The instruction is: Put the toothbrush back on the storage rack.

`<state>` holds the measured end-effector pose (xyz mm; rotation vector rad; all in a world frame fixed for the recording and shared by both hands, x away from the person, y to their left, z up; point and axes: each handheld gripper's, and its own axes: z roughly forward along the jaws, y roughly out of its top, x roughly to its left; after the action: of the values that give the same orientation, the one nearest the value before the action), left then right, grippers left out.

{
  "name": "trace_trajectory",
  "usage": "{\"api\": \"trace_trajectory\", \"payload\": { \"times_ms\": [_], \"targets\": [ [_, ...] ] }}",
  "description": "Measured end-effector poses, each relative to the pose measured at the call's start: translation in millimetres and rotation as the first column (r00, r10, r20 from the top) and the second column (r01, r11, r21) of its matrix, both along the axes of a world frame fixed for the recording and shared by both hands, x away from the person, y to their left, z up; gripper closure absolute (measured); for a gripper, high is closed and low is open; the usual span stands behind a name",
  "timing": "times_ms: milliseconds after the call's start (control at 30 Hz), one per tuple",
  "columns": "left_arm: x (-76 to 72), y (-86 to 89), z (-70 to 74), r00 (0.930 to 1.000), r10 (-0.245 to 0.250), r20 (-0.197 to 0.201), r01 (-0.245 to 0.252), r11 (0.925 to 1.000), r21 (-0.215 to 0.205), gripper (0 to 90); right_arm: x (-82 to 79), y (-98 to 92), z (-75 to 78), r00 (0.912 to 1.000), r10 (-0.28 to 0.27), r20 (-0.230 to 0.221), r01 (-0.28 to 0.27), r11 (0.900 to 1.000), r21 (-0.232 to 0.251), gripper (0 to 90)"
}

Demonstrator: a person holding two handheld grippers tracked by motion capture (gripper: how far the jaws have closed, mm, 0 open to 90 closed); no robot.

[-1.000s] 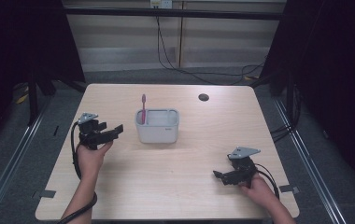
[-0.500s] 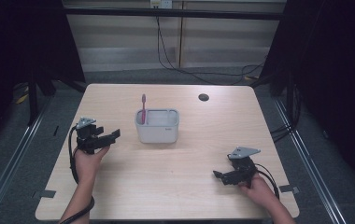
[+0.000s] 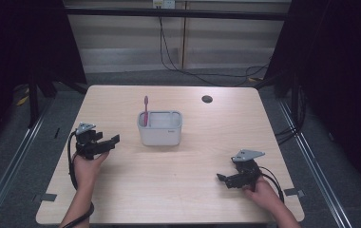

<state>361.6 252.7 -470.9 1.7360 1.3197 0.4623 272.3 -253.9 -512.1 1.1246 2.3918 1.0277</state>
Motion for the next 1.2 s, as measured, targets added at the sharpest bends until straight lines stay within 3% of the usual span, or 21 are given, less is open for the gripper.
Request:
{"api": "trace_trajectory", "payload": {
  "times_ms": [367, 800, 1200],
  "targets": [
    [-0.7, 6.3, -13.5, 0.9994, 0.008, -0.032, -0.008, 1.0000, 0.003, 22.1, 0.0, 0.0, 0.0, 1.0000, 0.000, 0.000, 0.000, 1.000, 0.000, 8.8],
    [-0.4, 2.5, -19.6, 0.9986, -0.014, -0.052, 0.018, 0.9963, 0.084, 21.5, -0.4, 0.1, 0.2, 1.0000, -0.004, -0.004, 0.004, 1.000, 0.000, 8.8],
    [0.8, 0.4, -25.4, 0.9971, -0.034, -0.068, 0.044, 0.9875, 0.152, 17.3, -0.4, 0.2, 0.2, 1.0000, -0.004, -0.005, 0.004, 1.000, 0.001, 8.8]
  ]
}}
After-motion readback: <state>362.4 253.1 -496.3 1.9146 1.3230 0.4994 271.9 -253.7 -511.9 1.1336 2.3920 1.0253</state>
